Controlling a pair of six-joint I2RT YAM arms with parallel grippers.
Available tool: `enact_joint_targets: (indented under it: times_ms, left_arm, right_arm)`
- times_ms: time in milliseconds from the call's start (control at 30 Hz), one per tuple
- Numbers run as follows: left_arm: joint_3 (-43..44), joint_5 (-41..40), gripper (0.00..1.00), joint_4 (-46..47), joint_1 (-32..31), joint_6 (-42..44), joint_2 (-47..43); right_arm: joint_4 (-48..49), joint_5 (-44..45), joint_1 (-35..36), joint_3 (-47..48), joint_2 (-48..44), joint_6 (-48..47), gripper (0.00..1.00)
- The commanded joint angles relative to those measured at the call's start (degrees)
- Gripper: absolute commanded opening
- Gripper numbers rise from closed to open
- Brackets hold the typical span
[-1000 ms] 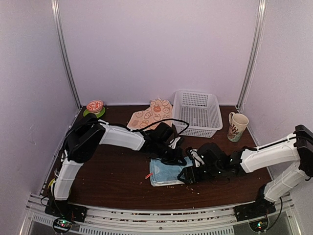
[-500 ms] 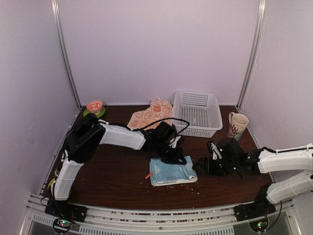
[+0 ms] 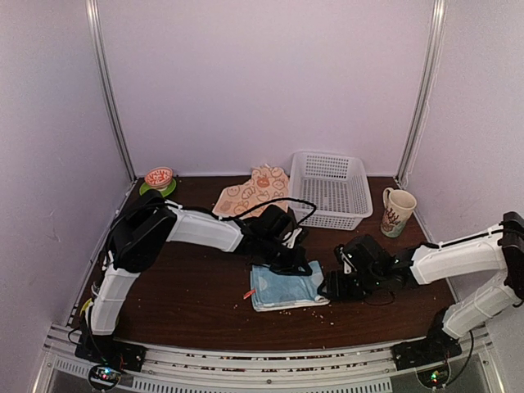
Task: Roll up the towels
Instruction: Roll the towel at the center of the board.
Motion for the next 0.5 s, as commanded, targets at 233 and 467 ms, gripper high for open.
enact_joint_targets:
  times_ms: [233, 467]
  left_arm:
    - [-1.58, -1.39, 0.00, -1.47, 0.51, 0.47, -1.00]
    - [-1.83, -1.17, 0.00, -1.40, 0.54, 0.68, -0.87]
  right_arm:
    - [-27.31, 11.37, 9.10, 11.14, 9.98, -5.55, 0.64]
    - [-19.31, 9.00, 6.15, 10.67, 0.41, -1.04, 0.66]
